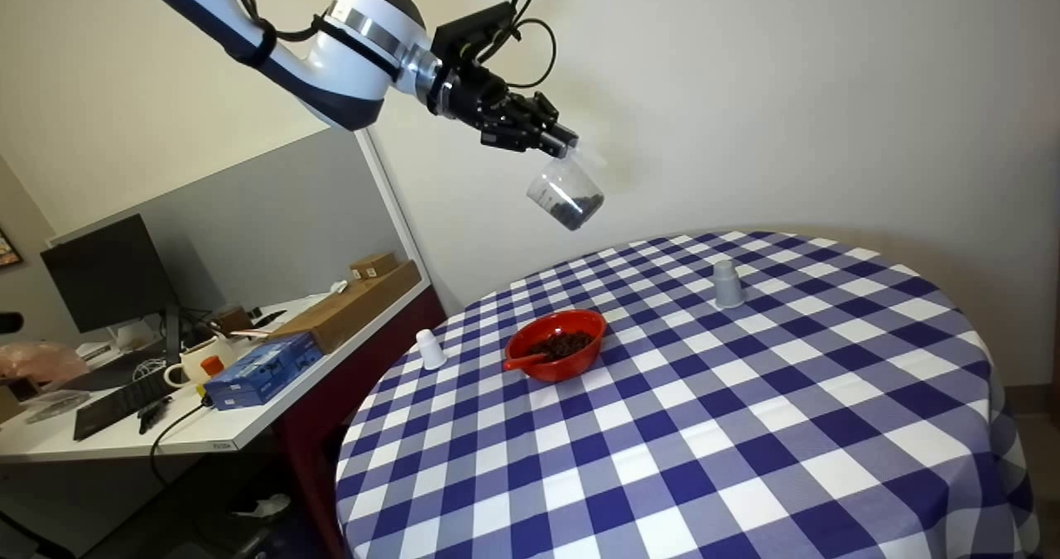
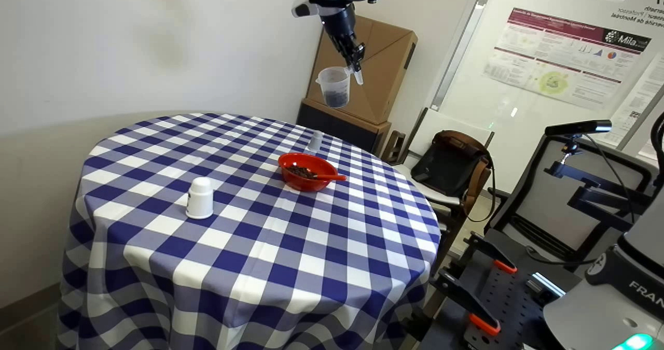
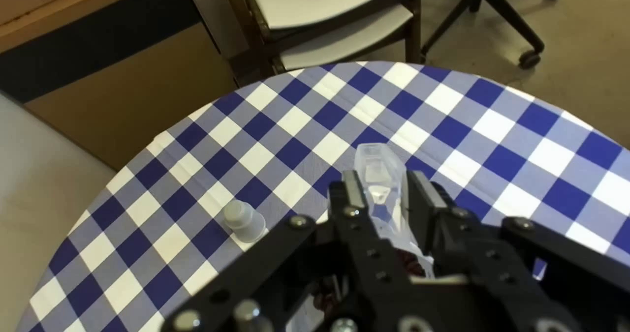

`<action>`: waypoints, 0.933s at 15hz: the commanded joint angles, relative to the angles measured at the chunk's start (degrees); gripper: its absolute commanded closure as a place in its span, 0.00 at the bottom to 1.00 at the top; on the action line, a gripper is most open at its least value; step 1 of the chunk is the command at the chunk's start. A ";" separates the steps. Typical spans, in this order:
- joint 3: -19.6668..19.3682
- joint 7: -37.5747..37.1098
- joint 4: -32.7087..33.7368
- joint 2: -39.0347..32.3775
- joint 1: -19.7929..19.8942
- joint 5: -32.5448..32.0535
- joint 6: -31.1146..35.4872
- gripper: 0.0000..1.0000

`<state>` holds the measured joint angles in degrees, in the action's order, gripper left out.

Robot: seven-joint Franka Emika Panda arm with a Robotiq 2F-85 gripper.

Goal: Pour some contents from the jug and put them into the red bowl.

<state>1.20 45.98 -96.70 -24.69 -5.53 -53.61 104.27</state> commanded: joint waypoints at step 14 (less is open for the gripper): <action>3.59 -12.41 -15.74 1.62 -2.79 -30.91 -0.93 0.88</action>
<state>4.44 36.16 -110.07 -24.10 -7.88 -80.02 104.29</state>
